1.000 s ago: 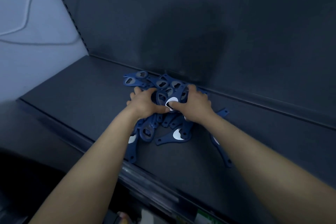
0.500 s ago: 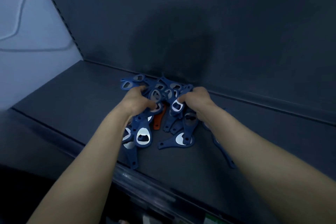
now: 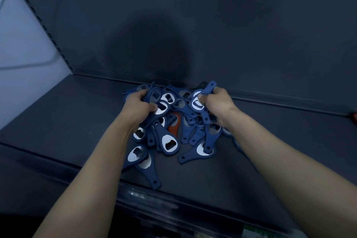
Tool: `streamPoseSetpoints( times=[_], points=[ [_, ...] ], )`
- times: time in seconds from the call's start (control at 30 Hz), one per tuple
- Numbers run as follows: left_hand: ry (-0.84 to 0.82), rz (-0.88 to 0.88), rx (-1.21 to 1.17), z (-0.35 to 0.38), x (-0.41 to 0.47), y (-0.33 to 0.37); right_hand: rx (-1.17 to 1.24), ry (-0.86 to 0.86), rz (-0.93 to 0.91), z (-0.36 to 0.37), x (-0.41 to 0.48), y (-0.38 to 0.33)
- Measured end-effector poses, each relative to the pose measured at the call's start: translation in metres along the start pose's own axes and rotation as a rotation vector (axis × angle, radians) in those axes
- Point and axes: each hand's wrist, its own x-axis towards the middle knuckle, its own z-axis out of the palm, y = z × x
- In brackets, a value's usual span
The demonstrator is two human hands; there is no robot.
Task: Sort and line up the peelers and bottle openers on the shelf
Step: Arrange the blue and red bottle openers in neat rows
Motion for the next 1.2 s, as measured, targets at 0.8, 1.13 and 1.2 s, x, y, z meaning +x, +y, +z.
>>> streamPoseSetpoints(
  times=[0.8, 1.13, 1.2],
  points=[
    [0.037, -0.02, -0.259, 0.045, -0.028, 0.02, 0.117, 0.133, -0.042, -0.047, -0.018, 0.004],
    [-0.326, -0.035, -0.148, 0.168, -0.044, 0.024, 0.304, 0.415, -0.048, -0.143, -0.031, 0.028],
    [-0.343, -0.035, -0.131, 0.184, -0.043, 0.027, 0.291, 0.477, -0.04, -0.165, -0.037, 0.035]
  ],
)
